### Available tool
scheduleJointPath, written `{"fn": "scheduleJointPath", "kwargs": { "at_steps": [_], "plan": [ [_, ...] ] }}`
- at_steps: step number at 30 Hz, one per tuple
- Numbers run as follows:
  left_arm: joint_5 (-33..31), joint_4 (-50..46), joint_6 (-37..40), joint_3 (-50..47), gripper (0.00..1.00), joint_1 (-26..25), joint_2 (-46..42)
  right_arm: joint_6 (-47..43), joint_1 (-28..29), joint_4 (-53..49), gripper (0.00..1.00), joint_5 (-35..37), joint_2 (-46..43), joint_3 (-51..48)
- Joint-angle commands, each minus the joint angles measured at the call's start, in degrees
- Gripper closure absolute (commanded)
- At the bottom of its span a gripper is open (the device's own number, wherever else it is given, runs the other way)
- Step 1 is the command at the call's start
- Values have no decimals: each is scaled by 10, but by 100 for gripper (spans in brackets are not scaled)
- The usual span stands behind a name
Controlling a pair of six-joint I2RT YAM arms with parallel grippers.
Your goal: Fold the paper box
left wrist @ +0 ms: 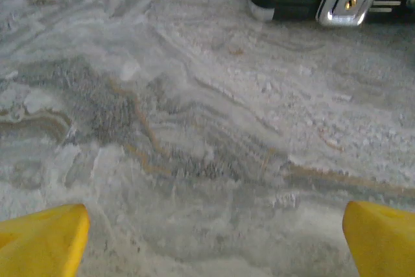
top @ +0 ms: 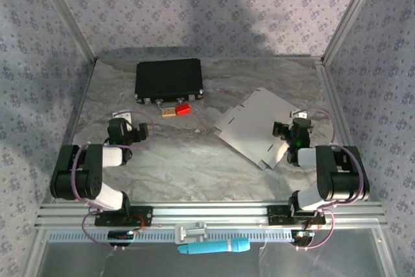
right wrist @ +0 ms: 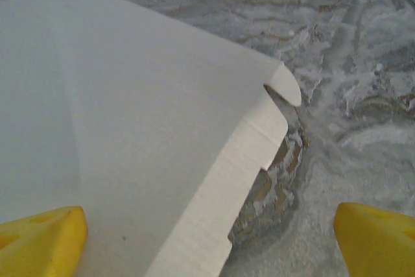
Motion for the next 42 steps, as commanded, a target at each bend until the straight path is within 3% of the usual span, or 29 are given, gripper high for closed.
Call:
{"fn": "scheduleJointPath", "kwargs": {
  "at_steps": [1, 28, 31, 33, 36, 42],
  "plan": [
    [0, 102, 19, 32, 0, 9, 22, -28, 7, 88, 1, 28, 26, 29],
    [0, 103, 18, 32, 0, 9, 22, -27, 7, 89, 1, 29, 25, 29],
    [-3, 107, 17, 30, 0, 9, 21, -30, 17, 85, 1, 55, 18, 30],
    [-23, 116, 7, 22, 0, 9, 8, -36, 23, 71, 1, 64, 0, 31],
    [-64, 59, 4, 21, 0, 2, -61, -34, 51, 21, 1, 134, -50, 39],
    [-178, -40, -20, 73, 0, -56, -201, -36, 100, -120, 1, 237, -194, 131]
  ]
}}
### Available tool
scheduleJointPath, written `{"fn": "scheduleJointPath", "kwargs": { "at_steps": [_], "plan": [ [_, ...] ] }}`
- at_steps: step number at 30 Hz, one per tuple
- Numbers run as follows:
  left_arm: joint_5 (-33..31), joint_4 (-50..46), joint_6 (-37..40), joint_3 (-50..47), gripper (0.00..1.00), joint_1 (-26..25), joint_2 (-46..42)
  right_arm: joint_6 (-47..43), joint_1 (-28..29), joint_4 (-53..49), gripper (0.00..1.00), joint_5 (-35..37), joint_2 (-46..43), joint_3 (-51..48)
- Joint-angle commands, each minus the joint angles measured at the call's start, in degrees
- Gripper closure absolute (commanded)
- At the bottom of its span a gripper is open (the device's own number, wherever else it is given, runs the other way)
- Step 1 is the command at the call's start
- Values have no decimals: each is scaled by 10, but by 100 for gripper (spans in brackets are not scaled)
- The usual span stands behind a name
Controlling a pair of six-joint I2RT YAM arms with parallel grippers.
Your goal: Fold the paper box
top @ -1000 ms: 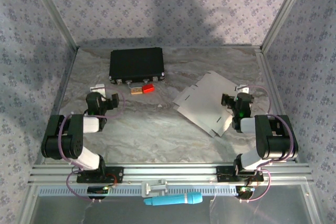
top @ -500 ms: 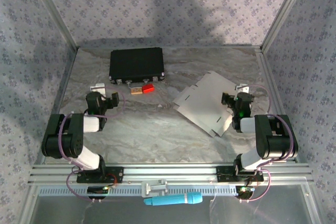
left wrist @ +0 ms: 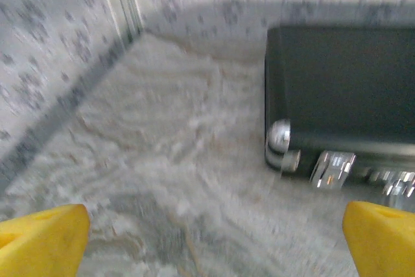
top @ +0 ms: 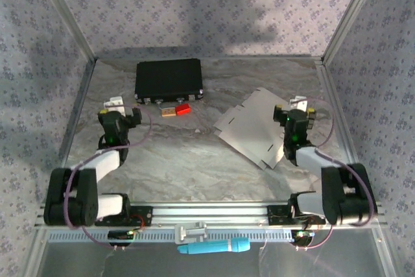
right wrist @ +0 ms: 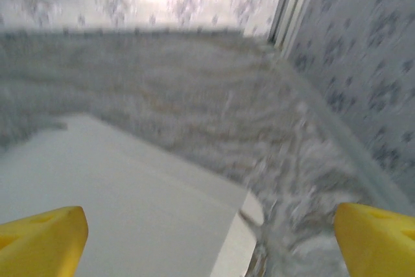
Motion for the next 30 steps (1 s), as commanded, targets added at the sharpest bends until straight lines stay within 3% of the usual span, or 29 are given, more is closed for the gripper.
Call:
{"fn": "scheduleJointPath", "kwargs": {
  "at_steps": [1, 3, 4, 5, 7, 8, 9, 10, 12, 14, 17, 23, 26, 30],
  "plan": [
    [-95, -57, -23, 69, 0, -38, -59, -8, 24, -121, 1, 83, -80, 116],
    [-149, -115, -51, 133, 0, -66, -80, -9, 49, -216, 1, 98, -103, 219],
    [-177, -175, -103, 176, 0, -73, -85, 10, 61, -280, 1, 116, -104, 281],
    [-190, -299, -200, 239, 0, -70, -85, 53, 63, -367, 1, 107, -100, 355],
    [-136, -635, -440, 385, 0, -38, -63, 233, 23, -560, 1, 38, -74, 497],
    [-91, -697, -482, 424, 0, -19, -55, 348, 0, -665, 1, 19, -62, 547],
    [7, -673, -478, 423, 0, 2, -50, 448, -29, -772, 1, -27, -51, 584],
    [110, -633, -488, 410, 4, 17, -46, 445, -61, -764, 1, -119, -51, 582],
    [170, -635, -539, 402, 8, -2, -40, 426, -80, -733, 3, -205, -59, 570],
    [208, -636, -560, 391, 14, -51, -40, 450, -63, -780, 11, -205, -66, 578],
    [231, -627, -600, 349, 16, -166, -34, 469, -40, -834, 23, -267, -75, 565],
    [216, -479, -691, 266, 32, -361, 29, 501, 26, -877, 27, -335, -121, 450],
    [200, -334, -745, 218, 36, -427, 78, 524, 37, -866, 27, -358, -148, 366],
    [195, -195, -807, 186, 39, -470, 145, 545, 40, -837, 28, -378, -175, 304]
  ]
}}
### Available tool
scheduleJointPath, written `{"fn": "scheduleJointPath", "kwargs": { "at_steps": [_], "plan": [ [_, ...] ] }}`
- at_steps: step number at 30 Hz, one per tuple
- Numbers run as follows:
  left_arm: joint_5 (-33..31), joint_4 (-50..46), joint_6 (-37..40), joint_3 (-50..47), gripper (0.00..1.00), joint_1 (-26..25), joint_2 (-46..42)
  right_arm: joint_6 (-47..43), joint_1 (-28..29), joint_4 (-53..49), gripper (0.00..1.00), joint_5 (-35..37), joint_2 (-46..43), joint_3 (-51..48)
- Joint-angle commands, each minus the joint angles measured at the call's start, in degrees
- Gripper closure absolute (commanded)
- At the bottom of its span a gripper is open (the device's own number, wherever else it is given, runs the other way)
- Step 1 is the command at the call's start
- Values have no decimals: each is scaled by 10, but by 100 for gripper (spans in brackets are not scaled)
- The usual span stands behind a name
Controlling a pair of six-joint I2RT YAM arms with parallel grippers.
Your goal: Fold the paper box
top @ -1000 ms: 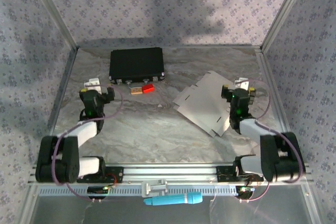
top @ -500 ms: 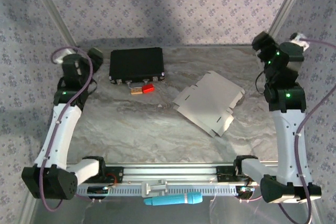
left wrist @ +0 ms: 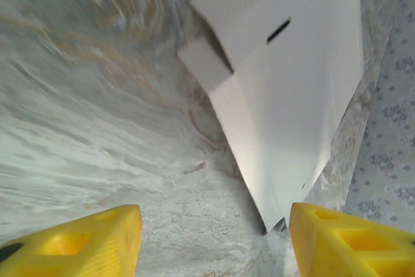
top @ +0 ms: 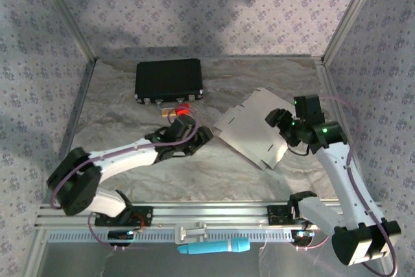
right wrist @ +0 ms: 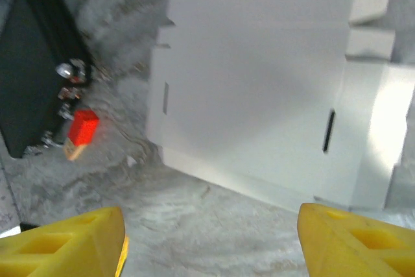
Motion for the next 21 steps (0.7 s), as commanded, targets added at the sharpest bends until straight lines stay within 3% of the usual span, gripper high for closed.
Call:
{"fn": "scheduleJointPath", "kwargs": {
  "at_steps": [1, 7, 10, 21],
  "plan": [
    [-12, 167, -85, -11, 40, -24, 43, 33, -1, 1, 28, -37, -22, -28],
    [-20, 241, -99, 14, 43, -65, 136, 34, -6, 8, 28, -64, -37, -53],
    [-27, 294, -114, 11, 46, -66, 177, 34, -7, 5, 28, -74, -44, -59],
    [-33, 337, -99, 36, 50, -59, 239, 57, -14, 15, 28, -108, -79, -82]
  ]
}}
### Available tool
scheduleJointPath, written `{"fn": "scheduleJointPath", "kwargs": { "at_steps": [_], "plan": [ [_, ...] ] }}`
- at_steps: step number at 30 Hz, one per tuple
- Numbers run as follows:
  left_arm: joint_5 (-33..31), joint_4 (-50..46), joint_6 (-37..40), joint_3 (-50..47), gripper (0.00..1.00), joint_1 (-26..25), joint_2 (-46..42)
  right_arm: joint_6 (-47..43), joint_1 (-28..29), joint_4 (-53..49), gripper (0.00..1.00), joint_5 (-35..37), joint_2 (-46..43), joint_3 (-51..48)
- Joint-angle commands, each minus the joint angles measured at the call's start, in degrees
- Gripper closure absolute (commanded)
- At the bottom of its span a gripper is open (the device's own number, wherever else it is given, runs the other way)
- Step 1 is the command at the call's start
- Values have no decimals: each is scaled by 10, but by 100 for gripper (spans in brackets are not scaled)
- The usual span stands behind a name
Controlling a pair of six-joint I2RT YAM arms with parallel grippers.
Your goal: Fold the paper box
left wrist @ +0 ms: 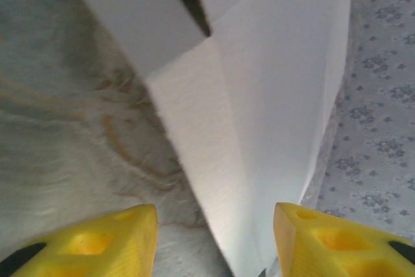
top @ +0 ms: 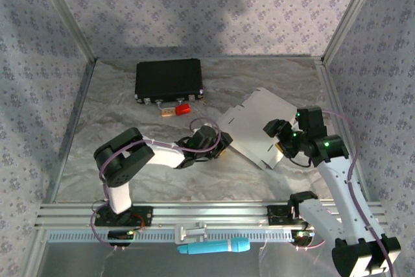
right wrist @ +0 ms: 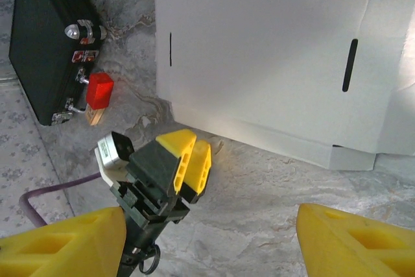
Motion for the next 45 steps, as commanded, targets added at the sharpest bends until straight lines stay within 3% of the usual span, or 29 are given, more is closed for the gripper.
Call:
{"fn": "scheduleJointPath", "kwargs": {
  "at_steps": [1, 15, 21, 24, 26, 30, 38, 42, 45],
  "plan": [
    [-8, 41, -3, 17, 50, 6, 17, 21, -2, 5, 28, -18, -12, -15],
    [11, 68, -2, 35, 62, 26, 50, 30, -1, 10, 29, -21, -5, -14],
    [-3, 74, 1, 36, 79, 30, 41, 67, 8, 32, 30, -26, -21, -51],
    [-9, 73, 2, 49, 98, 31, 32, 117, 19, 65, 31, -25, -41, -84],
    [-12, 70, -1, 59, 100, 30, 26, 158, 33, 92, 33, -15, -58, -107],
    [-37, 71, -22, 70, 100, 26, 5, 264, 78, 169, 37, 39, -101, -157],
    [-65, 64, -47, 91, 100, 13, -27, 488, 197, 334, 40, 251, -161, -266],
    [-70, 65, -56, 95, 100, 10, -32, 529, 237, 374, 40, 326, -134, -265],
    [-72, 64, -60, 98, 100, 6, -33, 537, 249, 399, 40, 342, -98, -255]
  ]
}}
